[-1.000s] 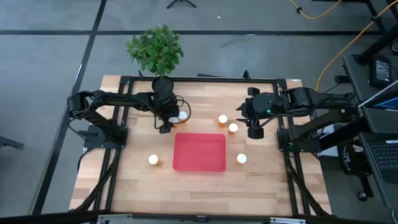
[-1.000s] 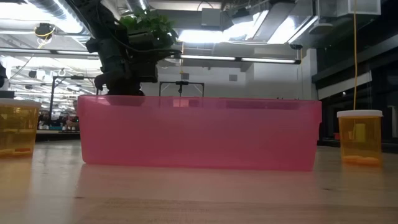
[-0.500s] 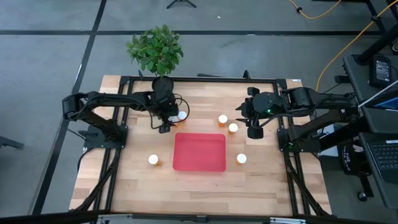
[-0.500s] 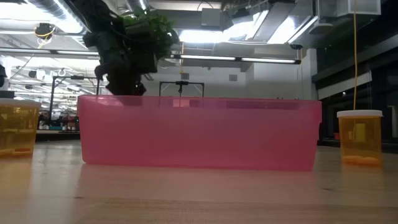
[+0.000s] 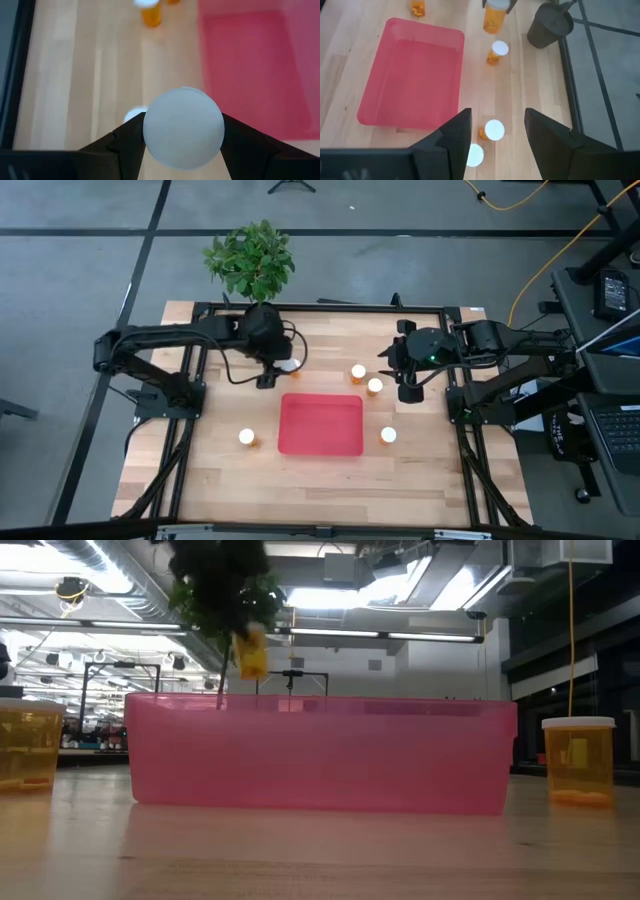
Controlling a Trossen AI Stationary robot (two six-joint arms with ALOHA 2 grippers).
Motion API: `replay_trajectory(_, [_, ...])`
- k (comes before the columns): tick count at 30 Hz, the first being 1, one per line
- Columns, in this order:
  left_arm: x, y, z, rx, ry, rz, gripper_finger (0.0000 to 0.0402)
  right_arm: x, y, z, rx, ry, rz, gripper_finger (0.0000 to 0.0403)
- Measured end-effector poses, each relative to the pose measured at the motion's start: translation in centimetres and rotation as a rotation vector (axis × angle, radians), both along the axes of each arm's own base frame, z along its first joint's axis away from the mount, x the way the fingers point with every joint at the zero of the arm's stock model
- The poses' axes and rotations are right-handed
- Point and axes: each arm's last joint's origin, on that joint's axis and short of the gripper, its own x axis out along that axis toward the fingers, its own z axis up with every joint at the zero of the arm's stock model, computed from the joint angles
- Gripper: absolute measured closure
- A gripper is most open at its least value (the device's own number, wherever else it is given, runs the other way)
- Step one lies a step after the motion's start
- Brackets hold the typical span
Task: Pick and place pill bottles into a basket
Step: Put the orange pill bottle into the bin
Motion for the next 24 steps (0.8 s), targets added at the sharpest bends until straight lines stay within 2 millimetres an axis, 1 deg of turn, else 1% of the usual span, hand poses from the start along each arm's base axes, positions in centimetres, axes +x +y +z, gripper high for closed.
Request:
replay_trajectory(2, [1.2,-0.7,0.8,0.014,-0.016,-0.047,0.0183,0.1,0.0,0.1,0.001,-0.008,-0.001,0.0218])
replay_trajectory(4, [2.4,-1.3,0.8,0.024,-0.006,-0.095,0.0183,0.1,0.0,0.1,0.005,-0.015,-0.005,0.0218])
replay_trajectory(7, [3.9,-2.1,-0.6,0.004,0.044,-0.147,0.0183,0.1,0.0,0.1,0.006,-0.014,-0.006,0.0218])
replay_trajectory(13, [5.9,-2.7,-4.1,-0.074,0.148,-0.202,0.0182,0.1,0.0,0.1,0.007,-0.015,-0.007,0.0218])
replay_trajectory(16, [6.2,-3.0,-5.3,-0.089,0.180,-0.218,0.0182,0.1,0.0,0.1,0.006,-0.014,-0.007,0.0218])
replay_trajectory(18, [6.3,-3.4,-5.7,-0.089,0.178,-0.226,0.0182,0.1,0.0,0.1,0.007,-0.013,-0.007,0.0218])
replay_trajectory(20, [6.2,-4.1,-6.4,-0.099,0.181,-0.226,0.0182,0.1,0.0,0.1,0.007,-0.011,-0.007,0.0218])
replay_trajectory(22, [5.8,-4.9,-7.3,-0.115,0.227,-0.228,0.0182,0.1,0.0,0.1,0.005,-0.009,-0.006,0.0218])
replay_trajectory(24, [5.8,-5.5,-7.3,-0.114,0.219,-0.229,0.0182,0.1,0.0,0.1,0.005,-0.008,-0.005,0.0218])
